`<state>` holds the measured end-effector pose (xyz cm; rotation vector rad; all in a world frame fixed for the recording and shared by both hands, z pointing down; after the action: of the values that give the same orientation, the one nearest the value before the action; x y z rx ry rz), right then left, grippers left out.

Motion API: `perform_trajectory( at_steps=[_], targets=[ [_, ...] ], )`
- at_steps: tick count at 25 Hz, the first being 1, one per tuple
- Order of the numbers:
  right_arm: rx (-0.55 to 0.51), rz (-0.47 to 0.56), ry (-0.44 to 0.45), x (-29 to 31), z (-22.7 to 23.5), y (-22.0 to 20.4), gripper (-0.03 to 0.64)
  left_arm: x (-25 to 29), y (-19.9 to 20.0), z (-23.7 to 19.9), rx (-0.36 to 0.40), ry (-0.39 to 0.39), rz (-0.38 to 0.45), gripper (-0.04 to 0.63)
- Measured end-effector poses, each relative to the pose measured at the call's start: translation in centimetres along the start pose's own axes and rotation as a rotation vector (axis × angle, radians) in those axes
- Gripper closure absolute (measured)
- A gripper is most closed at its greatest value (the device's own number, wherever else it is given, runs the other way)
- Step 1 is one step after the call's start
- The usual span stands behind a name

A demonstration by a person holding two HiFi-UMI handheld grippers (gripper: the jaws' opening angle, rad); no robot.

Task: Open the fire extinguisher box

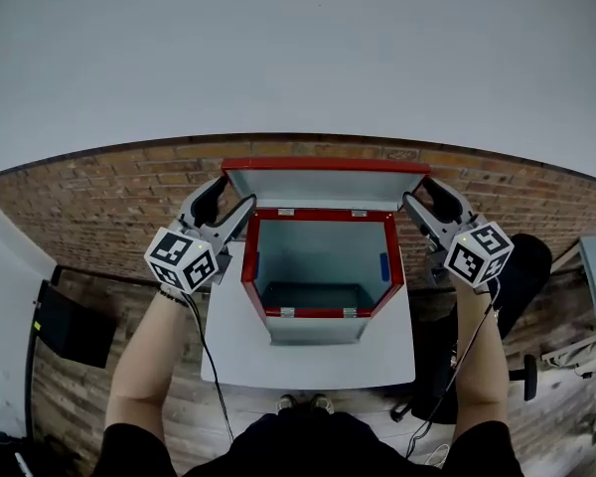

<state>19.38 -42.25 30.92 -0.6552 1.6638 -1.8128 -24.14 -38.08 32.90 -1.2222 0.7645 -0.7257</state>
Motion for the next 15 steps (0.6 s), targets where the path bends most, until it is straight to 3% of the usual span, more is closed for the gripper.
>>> perform_trajectory(
  at_steps=[6,10,13,15],
  targets=[
    [0.035,0.004,-0.057,3.9,2.6,0.8,0.365,4.2,0.0,-2.7,-0.01,0.024,-0.034,0.265],
    [0.047,-0.005,-0.033,5.7,2.9,0.9,0.367,5.8,0.0,-3.2,-0.002,-0.005,-0.052,0.279],
    [-0.041,-0.02,-0.049,7.1,1.5,1.1,0.367,6.9,0.7,-1.9,0.05,-0.032,-0.044,0.298],
    [-0.073,-0.02,-0.059,7.5,1.0,1.3,0.367,7.4,1.1,-1.3,0.044,-0.029,-0.029,0.298]
  ],
)
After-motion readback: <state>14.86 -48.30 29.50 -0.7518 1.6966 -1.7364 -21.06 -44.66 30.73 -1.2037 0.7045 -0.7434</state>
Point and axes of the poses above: the fingertips, and each gripper's own axes: x forward along the fingers, z to its right, y out of its top, the point moved 10 cm from there along -x, backward along the fingers, and after that the axes turned 7 degrees about x, right-handed, at the moved point
